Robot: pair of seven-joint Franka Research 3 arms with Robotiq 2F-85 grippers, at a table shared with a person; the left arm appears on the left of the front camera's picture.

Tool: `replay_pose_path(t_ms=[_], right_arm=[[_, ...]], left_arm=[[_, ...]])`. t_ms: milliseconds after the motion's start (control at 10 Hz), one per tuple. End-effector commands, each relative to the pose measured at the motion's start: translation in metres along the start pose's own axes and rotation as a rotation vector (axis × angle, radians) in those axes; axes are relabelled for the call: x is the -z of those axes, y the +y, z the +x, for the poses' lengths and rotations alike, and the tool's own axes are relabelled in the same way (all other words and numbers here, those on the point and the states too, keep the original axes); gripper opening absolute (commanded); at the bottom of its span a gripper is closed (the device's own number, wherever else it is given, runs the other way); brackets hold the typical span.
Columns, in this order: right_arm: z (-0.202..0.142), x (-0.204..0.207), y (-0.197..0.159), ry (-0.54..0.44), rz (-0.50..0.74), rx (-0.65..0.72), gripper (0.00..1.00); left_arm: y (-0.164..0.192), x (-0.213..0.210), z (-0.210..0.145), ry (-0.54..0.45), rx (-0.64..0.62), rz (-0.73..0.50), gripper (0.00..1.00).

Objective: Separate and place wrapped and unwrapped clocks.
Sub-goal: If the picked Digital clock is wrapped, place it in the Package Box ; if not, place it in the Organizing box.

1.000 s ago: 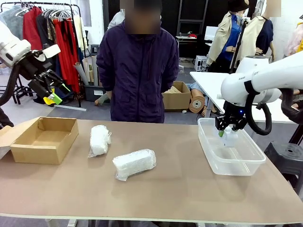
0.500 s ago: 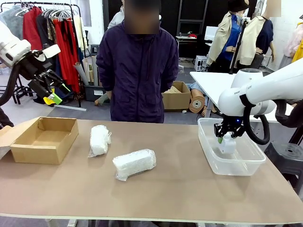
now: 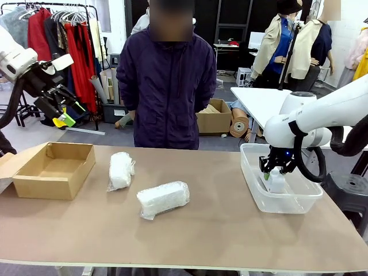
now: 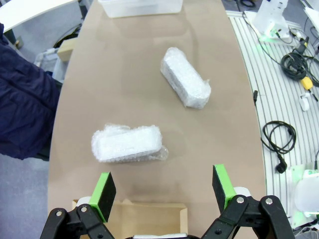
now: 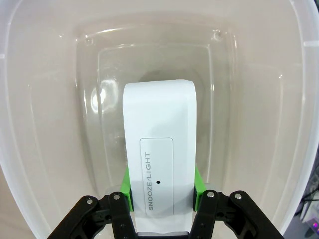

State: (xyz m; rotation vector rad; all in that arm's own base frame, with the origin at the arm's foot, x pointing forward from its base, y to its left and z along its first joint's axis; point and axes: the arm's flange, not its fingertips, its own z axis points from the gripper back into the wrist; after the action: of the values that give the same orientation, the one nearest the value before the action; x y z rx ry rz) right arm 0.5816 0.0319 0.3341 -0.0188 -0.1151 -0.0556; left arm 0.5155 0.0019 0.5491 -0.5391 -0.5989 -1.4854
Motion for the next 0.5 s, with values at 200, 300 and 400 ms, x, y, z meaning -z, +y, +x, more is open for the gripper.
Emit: replay_pose_path(t_ms=[200, 300, 400], right_arm=[[-0.008, -0.001, 0.003, 0.020, 0.031, 0.016, 0.73], [-0.009, -0.005, 0.002, 0.027, 0.035, 0.021, 0.92], [-0.009, -0.011, 0.001, 0.030, 0.032, 0.021, 1.00]], left_arm=[[-0.002, -0.001, 0.001, -0.001, 0.005, 0.000, 1.00], [-0.002, -0.001, 0.001, -0.001, 0.005, 0.000, 1.00], [-0.002, -0.001, 0.001, -0.001, 0.005, 0.000, 1.00]])
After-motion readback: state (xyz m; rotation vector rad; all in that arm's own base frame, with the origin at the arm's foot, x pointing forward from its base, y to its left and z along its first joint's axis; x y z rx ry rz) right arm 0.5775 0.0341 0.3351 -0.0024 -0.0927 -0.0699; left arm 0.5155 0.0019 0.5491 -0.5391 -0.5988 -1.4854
